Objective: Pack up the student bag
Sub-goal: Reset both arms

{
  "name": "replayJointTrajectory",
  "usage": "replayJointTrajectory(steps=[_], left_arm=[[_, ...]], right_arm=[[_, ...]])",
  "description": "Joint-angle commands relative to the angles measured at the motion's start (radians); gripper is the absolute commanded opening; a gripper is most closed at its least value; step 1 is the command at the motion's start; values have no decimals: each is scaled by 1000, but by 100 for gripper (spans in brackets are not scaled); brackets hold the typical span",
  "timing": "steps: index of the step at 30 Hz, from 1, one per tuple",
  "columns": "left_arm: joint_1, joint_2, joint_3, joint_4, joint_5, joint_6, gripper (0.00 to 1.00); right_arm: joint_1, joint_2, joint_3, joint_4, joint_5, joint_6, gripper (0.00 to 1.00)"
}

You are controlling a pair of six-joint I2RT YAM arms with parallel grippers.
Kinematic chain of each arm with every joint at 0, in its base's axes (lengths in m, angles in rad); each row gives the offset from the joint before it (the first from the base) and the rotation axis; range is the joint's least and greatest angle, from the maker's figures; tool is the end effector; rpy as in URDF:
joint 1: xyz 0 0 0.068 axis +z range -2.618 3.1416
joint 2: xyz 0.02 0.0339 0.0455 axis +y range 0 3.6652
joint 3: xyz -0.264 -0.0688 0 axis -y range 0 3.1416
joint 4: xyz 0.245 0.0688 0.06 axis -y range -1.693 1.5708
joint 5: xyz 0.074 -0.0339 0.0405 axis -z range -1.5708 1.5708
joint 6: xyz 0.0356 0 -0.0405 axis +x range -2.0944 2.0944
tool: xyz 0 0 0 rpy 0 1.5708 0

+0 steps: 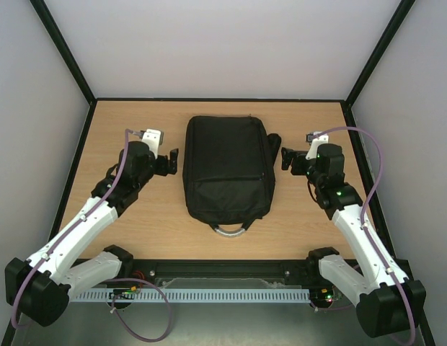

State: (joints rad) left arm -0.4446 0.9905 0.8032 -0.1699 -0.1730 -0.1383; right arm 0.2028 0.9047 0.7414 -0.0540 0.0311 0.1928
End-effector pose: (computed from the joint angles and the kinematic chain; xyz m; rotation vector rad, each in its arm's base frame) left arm 0.2097 -0.0931 0.3095 0.1792 1.9205 -0.2241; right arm 0.2112 0.0423 0.3168 0.0134 1.7952 0.2560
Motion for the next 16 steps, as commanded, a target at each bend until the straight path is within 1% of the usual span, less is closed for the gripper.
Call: replayJointTrajectory(steps=[1, 6, 16], left_arm=[[2, -12, 1, 12, 27, 22, 99], [1, -16, 0, 16, -8, 10, 99], [1, -23, 2, 11, -10, 10, 100]], right_arm=[[-4, -15, -17, 29, 5, 9, 99], [-4, -25, -18, 30, -18, 7, 99], [-4, -19, -10, 20, -45, 0, 99]])
